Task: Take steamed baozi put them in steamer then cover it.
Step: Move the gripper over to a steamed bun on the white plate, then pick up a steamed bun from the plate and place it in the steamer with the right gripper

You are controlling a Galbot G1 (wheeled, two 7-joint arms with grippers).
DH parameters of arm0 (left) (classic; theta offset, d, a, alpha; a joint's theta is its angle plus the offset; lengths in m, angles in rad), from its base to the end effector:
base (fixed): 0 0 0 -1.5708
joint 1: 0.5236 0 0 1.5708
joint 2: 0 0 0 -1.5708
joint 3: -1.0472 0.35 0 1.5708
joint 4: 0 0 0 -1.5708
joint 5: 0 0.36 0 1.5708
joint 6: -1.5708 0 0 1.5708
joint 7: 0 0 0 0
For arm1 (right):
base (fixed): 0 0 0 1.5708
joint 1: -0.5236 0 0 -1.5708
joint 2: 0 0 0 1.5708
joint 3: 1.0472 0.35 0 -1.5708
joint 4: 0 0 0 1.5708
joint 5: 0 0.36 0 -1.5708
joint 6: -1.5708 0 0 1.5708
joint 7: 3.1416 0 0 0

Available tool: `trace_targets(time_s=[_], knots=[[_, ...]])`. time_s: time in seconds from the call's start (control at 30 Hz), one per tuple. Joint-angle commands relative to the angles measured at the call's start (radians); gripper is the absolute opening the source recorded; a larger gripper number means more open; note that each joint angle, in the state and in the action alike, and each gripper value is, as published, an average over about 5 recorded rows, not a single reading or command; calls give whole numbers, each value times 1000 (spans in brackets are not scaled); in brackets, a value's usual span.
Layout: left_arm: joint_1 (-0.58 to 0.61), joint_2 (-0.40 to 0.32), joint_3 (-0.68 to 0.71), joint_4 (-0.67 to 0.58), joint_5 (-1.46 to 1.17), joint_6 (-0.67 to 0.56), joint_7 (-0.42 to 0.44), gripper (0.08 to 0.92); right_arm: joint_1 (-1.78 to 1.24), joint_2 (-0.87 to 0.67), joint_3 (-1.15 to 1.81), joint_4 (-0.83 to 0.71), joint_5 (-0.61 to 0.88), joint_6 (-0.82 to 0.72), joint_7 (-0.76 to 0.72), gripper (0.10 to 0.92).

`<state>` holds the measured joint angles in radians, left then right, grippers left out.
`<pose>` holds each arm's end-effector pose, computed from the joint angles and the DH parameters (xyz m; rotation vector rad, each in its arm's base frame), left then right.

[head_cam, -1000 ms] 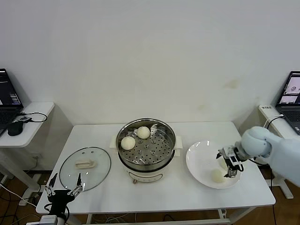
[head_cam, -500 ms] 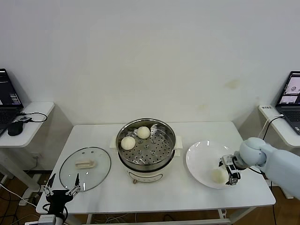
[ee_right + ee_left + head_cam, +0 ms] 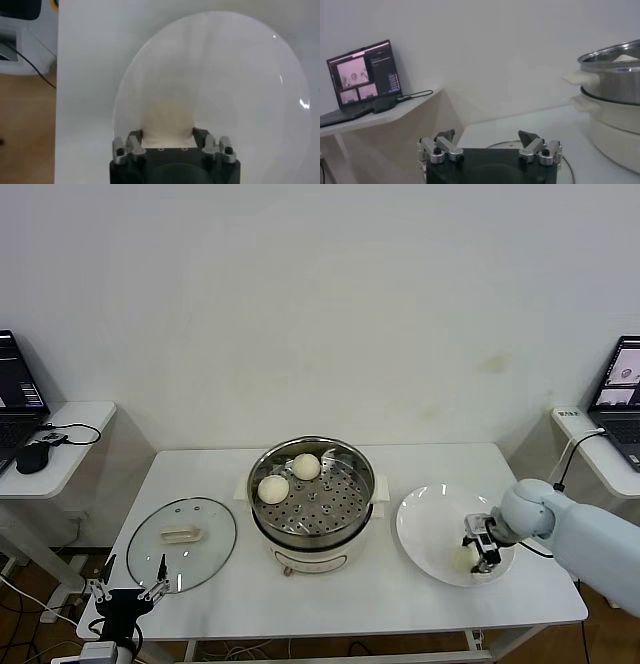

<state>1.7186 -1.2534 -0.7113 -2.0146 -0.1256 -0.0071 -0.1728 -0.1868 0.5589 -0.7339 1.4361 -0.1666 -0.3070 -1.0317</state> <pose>0.1464 0.1186 -0.3292 0.2574 -2.9399 -0.3832 0.4500 -0.1578 -0.2420 1.2209 -1.3289 1.3619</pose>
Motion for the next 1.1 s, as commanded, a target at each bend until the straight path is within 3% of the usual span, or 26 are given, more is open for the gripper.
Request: trace_targets(time_s=[0.03, 0.6, 0.83, 1.1], knots=[[1, -1, 1, -2, 0, 0, 0, 823, 3, 14, 6, -15, 3, -4, -5, 479], [-9, 13, 9, -12, -5, 1, 1, 823, 506, -11, -153, 78, 248, -27, -23, 526], [-8, 20, 2, -12, -9, 1, 2, 823, 782, 173, -296, 47, 360, -51, -11, 526], [-9, 23, -19, -5, -24, 0, 2, 823, 843, 427, -408, 10, 430, -50, 34, 533]])
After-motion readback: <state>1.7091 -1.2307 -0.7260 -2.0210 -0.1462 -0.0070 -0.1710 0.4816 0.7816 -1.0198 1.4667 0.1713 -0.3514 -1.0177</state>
